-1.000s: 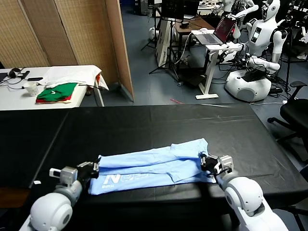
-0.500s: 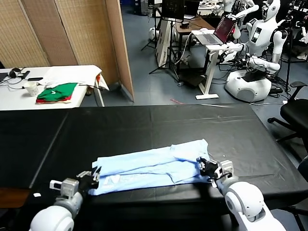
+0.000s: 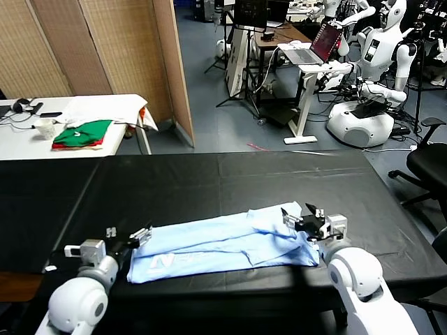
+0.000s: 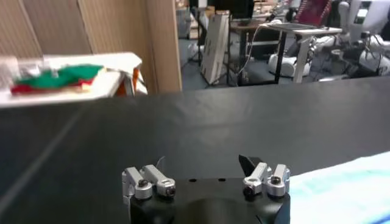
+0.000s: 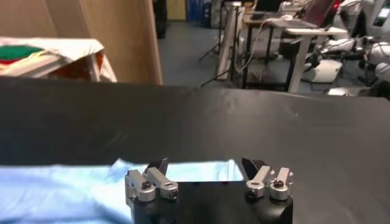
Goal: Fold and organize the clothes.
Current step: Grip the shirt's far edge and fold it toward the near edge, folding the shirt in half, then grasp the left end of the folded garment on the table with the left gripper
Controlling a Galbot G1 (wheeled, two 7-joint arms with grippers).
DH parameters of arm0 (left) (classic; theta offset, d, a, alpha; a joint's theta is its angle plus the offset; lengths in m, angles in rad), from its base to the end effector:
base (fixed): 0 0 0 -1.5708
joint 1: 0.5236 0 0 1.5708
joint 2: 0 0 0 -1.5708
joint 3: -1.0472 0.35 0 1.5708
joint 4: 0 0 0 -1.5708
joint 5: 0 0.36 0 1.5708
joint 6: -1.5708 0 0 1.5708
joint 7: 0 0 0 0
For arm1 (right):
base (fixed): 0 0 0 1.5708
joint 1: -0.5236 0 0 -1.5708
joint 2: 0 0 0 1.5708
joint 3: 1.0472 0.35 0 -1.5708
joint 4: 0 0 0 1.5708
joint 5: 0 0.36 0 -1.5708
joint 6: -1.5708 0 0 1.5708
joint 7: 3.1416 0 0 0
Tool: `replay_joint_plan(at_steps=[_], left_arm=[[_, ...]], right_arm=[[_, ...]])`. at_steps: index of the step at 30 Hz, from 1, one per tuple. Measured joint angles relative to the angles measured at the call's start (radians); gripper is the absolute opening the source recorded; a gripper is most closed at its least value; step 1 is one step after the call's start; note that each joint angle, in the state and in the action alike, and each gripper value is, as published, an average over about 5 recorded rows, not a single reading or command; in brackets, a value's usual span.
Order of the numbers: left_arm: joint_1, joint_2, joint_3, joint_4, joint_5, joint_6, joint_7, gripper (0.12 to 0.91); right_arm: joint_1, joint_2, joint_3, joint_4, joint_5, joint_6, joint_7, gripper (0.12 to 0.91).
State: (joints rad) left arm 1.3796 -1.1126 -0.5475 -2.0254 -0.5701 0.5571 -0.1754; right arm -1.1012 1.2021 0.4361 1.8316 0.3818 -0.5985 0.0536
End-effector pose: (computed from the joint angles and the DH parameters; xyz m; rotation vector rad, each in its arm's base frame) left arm 0.2506 0.0918 -0.2650 -0.0573 -2.6580 0.0529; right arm 0.3324 -0.0643 -0.2692 0.1715 -2.6970 0.0492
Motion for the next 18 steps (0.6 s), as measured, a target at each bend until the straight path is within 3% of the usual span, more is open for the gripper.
replay_joint_plan(at_steps=[9,12,14,18], left_arm=[[-0.011,-0.010,0.011,0.060,0.002,0.028,0.008,0.880],[-0.003,-0.006,0.012,0.054,0.008,0.032,0.015,0.788],[0.003,-0.004,0.013,0.048,0.011,0.034,0.019,0.686],[0.010,-0.003,0.013,0.042,0.027,0.033,0.030,0.448]], right_arm=[[0.033,0.025,-0.005,-0.088,-0.006,0.014,-0.003,0.864],[0.039,0.034,-0.006,-0.107,-0.011,0.022,-0.006,0.819],[0.041,0.041,-0.007,-0.117,-0.015,0.028,-0.008,0.784],[0.037,0.054,-0.007,-0.120,-0.031,0.041,-0.009,0.598]])
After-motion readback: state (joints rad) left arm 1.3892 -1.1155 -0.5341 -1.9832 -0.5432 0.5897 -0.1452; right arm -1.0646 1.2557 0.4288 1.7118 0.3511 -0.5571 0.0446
